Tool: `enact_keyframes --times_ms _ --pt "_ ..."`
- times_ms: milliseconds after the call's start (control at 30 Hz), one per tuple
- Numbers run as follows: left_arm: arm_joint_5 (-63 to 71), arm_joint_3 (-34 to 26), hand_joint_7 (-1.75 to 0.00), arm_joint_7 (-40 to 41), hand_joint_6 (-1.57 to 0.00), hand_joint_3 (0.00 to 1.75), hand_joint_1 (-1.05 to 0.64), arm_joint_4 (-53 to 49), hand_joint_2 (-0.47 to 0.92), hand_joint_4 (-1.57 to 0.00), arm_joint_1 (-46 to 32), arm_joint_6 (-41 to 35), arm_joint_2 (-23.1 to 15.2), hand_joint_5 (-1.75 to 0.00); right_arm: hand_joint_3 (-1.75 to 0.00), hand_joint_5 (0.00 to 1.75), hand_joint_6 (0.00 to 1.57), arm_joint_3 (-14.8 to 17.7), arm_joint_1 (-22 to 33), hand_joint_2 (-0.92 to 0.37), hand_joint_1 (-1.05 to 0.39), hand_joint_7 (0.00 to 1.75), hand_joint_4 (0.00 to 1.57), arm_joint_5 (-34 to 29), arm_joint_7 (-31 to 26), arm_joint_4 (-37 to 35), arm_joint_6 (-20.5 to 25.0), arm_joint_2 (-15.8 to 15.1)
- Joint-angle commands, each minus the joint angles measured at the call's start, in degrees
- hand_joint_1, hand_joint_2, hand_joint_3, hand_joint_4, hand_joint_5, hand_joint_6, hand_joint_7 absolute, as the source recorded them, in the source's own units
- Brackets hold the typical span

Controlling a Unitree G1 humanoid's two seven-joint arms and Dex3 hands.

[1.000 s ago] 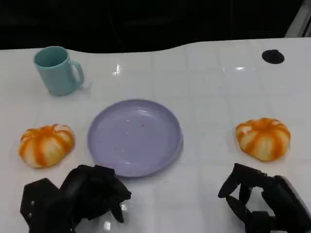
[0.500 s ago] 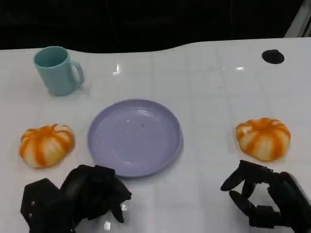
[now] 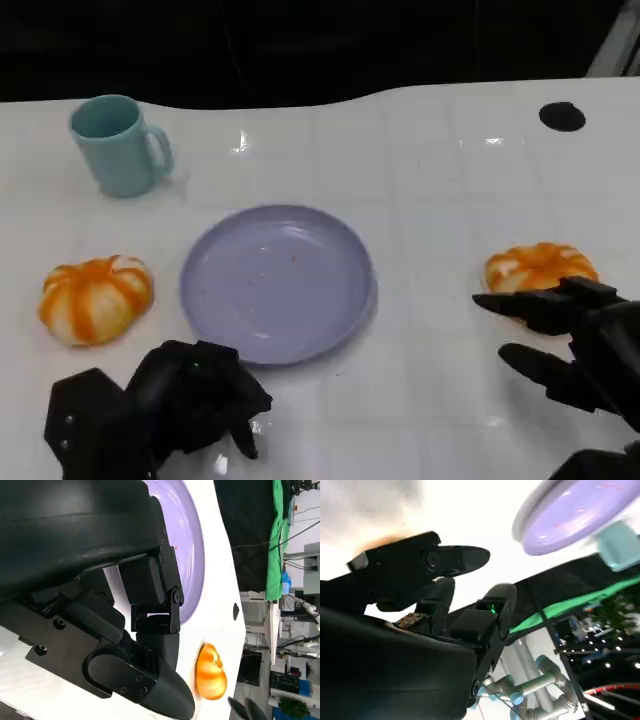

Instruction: Grasp the bread from the table and place it into the plate.

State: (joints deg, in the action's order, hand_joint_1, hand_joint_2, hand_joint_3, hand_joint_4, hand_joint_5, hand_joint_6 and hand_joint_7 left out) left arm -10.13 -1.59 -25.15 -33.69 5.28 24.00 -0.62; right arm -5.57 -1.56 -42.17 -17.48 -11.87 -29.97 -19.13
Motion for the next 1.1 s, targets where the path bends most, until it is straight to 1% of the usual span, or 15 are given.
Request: enact_keyframes --times_ms 33,200,433,567,633,767,900,1100 --pt "0.1 -0.4 -0.73 0.1 -1.56 0.06 -1.05 0.3 0.77 -1.47 -0.2 -0.1 -0.7 -1.06 -0.11 0.33 0.59 0.0 0.2 -0.92 -0.42 0.0 0.39 -3.1 -0.3 2.8 5.3 -2.5" --pt "-0.3 -0.5 -0.74 -0.4 -1.54 0.07 -1.05 0.3 0.78 -1.47 -0.3 0.2 -0.9 -1.07 -0.08 0.3 0.55 -1.5 -0.7 -0.92 -0.43 0.0 0.34 -5.5 -0.6 3.3 8.6 -3.4" --pt "0.2 -0.3 -0.78 0.0 -1.54 0.09 -1.05 0.8 0.77 -1.46 -0.7 -0.1 -1.0 -1.08 -0.06 0.29 0.51 -4.0 -3.0 -0.92 -0.43 0.0 0.32 -8.4 -1.1 1.6 12.8 -4.1" --pt "0.3 -0.2 -0.78 0.1 -1.53 0.09 -1.05 0.9 0.76 -1.46 -0.8 -0.1 -0.9 -1.09 -0.04 0.27 0.48 -5.4 -4.3 -0.92 -0.42 0.0 0.27 -8.9 0.3 1.0 15.3 -4.3" --pt "0.4 -0.2 -0.79 0.2 -1.53 0.1 -1.05 0.8 0.76 -1.46 -0.8 0.0 -0.9 -1.09 -0.03 0.27 0.45 -6.2 -5.0 -0.91 -0.42 0.0 0.24 -9.6 1.5 0.9 17.3 -4.4" --pt "0.1 -0.2 -0.8 0.0 -1.52 0.1 -1.05 1.2 0.75 -1.46 -1.0 -0.4 -0.8 -1.1 0.0 0.26 0.39 -8.3 -7.3 -0.87 -0.43 0.0 0.19 -11.4 2.6 -1.0 21.4 -4.1" --pt "0.0 -0.2 -0.81 0.0 -1.52 0.11 -1.05 1.2 0.75 -1.45 -1.1 -0.2 -0.8 -1.1 0.0 0.26 0.36 -10.0 -9.4 -0.85 -0.43 0.0 0.15 -11.8 3.1 -3.4 24.4 -3.8" --pt "0.2 -0.1 -0.82 0.2 -1.51 0.12 -1.05 1.4 0.75 -1.45 -1.3 -0.1 -0.7 -1.11 0.0 0.26 0.33 -12.4 -13.0 -0.83 -0.42 0.0 0.12 -11.7 2.9 -8.4 27.4 -3.6"
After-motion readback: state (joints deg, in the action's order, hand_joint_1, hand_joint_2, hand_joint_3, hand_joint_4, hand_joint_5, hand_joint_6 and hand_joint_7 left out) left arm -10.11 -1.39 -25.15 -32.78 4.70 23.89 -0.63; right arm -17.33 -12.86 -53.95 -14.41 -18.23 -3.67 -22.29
